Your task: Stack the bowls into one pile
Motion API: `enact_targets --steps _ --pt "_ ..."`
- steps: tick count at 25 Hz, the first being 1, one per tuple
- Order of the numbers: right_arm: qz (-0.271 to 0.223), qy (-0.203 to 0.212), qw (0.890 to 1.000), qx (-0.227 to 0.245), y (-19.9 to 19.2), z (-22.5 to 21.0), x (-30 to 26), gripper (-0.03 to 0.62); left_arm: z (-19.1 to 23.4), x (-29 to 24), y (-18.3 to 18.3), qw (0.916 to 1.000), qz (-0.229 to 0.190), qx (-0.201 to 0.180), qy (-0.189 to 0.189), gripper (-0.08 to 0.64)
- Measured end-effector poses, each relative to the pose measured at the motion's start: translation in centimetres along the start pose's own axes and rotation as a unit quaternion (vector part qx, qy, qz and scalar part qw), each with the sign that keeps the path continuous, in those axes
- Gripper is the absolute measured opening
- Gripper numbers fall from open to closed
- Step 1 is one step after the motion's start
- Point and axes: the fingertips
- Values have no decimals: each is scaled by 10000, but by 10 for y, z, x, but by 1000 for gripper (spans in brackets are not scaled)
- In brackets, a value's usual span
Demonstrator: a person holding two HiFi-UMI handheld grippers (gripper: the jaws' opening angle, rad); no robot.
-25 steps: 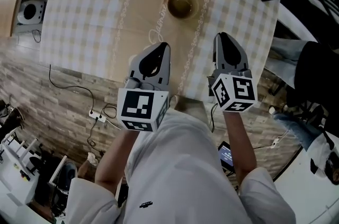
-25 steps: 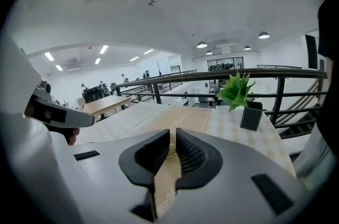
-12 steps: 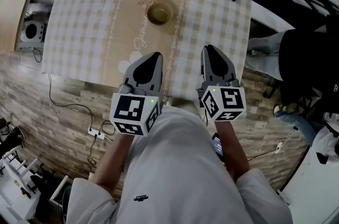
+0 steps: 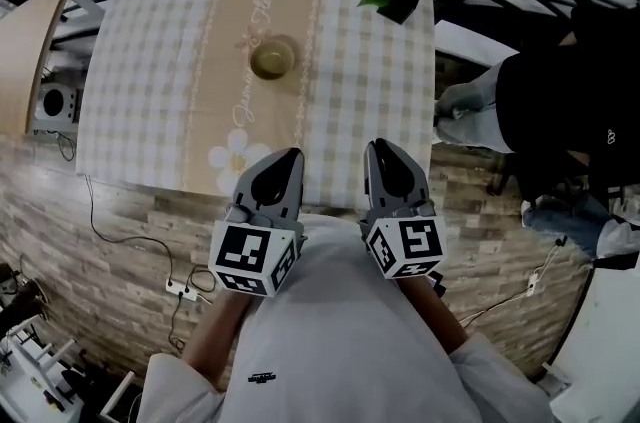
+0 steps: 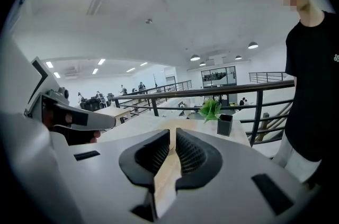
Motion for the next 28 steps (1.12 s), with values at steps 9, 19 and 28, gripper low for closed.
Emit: enact_targets --steps 9,19,28 --pt "-367 -56 9965 744 22 27 28 41 -12 7 1 9998 -212 46 12 18" --pt "-577 -137 9973 432 23 11 23 41 -25 -14 -8 9998 -94 30 -152 18" --pt "-298 -116 9982 512 10 8 25 41 -28 -18 -9 9997 10 -70 -215 18"
Point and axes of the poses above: the fingertips, and each gripper's own axes: x backward along the fingers, z to its left, y out of its top, and after that the axes turned 10 degrees about x, right-handed
